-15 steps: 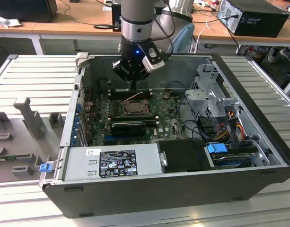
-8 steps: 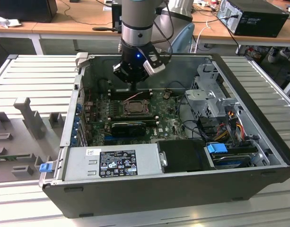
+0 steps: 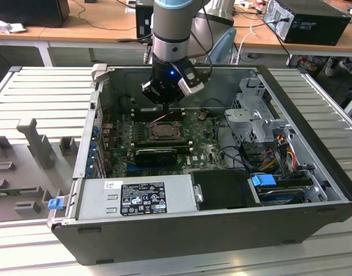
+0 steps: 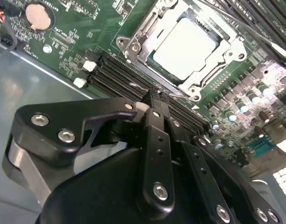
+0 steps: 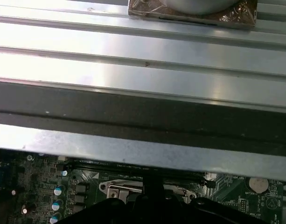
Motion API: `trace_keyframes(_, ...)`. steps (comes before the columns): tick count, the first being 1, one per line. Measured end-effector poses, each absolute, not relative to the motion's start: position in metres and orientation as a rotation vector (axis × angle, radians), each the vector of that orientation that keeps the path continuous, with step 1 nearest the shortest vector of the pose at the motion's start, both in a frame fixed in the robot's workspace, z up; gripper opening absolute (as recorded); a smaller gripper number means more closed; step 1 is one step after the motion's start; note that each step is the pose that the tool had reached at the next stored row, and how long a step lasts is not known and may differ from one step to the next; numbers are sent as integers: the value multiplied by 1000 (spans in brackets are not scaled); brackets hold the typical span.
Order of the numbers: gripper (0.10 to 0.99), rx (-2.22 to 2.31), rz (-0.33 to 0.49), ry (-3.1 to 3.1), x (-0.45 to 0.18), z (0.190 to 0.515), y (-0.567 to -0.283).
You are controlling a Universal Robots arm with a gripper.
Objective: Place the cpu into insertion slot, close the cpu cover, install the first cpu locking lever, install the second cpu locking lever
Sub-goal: 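Install the first cpu locking lever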
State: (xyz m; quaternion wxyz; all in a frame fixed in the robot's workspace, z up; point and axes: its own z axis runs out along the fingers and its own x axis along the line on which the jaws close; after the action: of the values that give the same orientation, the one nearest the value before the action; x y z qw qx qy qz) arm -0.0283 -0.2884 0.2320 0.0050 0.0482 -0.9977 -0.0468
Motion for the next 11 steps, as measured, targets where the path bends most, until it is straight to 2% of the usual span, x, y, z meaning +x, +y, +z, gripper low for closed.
trace_keyframes(11,106,150,-147,-3125,-21,224,-286)
